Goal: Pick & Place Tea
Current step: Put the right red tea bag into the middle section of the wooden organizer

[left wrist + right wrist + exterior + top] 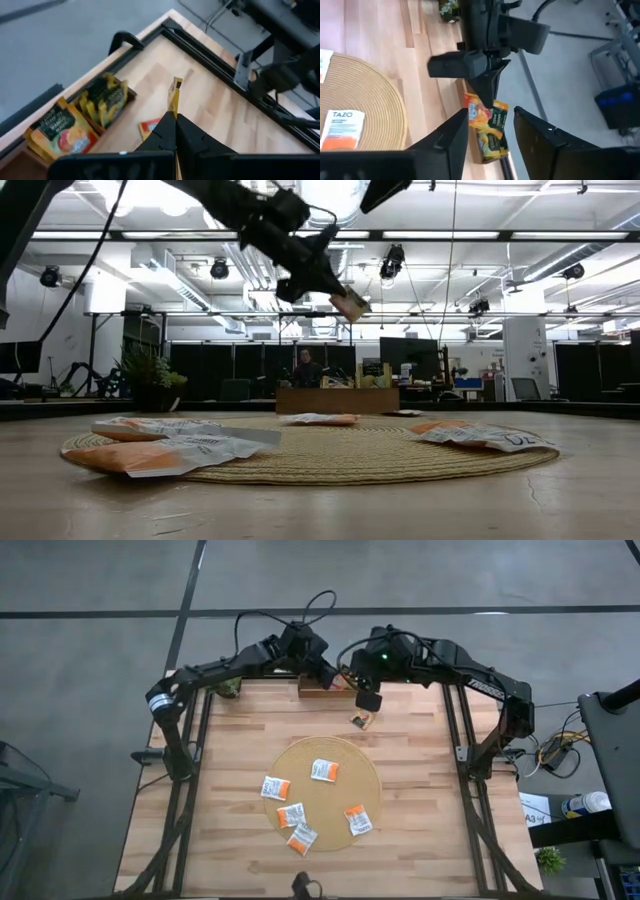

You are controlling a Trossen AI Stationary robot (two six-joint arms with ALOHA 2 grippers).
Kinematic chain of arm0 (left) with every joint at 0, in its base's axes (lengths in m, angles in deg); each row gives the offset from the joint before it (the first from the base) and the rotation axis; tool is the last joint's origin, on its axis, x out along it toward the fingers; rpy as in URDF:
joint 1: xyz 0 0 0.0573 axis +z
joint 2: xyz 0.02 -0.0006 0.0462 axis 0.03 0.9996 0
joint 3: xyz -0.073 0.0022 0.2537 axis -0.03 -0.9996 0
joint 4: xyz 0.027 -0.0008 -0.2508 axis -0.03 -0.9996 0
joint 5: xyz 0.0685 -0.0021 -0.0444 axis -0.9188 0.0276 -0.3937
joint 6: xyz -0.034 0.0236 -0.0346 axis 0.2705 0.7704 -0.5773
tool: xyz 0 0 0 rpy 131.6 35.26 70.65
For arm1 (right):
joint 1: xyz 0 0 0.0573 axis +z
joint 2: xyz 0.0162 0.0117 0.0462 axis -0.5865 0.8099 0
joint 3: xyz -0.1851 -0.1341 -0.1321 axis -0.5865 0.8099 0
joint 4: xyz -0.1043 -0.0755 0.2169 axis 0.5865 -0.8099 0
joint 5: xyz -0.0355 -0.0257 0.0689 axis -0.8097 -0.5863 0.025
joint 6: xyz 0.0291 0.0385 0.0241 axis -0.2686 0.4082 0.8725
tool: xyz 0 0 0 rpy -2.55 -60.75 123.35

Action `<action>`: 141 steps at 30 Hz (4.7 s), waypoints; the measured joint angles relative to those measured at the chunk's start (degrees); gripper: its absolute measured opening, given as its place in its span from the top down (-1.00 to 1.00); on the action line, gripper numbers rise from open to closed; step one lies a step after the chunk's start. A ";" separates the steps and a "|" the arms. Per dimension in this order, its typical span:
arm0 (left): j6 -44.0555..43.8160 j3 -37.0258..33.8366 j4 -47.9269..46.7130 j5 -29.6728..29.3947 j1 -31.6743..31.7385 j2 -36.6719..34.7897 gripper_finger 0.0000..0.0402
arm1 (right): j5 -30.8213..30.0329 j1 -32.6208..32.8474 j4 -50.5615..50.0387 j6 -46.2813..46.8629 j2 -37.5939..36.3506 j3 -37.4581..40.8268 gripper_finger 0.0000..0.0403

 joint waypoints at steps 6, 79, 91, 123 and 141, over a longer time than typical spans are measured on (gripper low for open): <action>-4.46 -13.74 22.55 0.32 2.73 0.00 1.00 | -0.01 0.02 -2.64 3.13 -0.04 0.28 0.23; -16.17 -22.62 55.85 5.81 10.51 13.56 0.57 | 0.06 0.20 -2.26 7.86 -0.02 0.44 0.39; -12.48 -22.66 49.85 12.29 10.51 10.36 0.97 | 0.04 0.20 -2.30 7.84 -0.02 0.44 0.45; 13.91 -4.10 10.37 14.10 9.14 16.64 1.00 | 0.03 0.18 -2.24 8.45 -0.02 0.52 0.55; 14.66 -4.52 10.32 12.23 9.20 18.18 1.00 | 0.02 0.17 -2.19 8.50 -0.02 0.52 0.51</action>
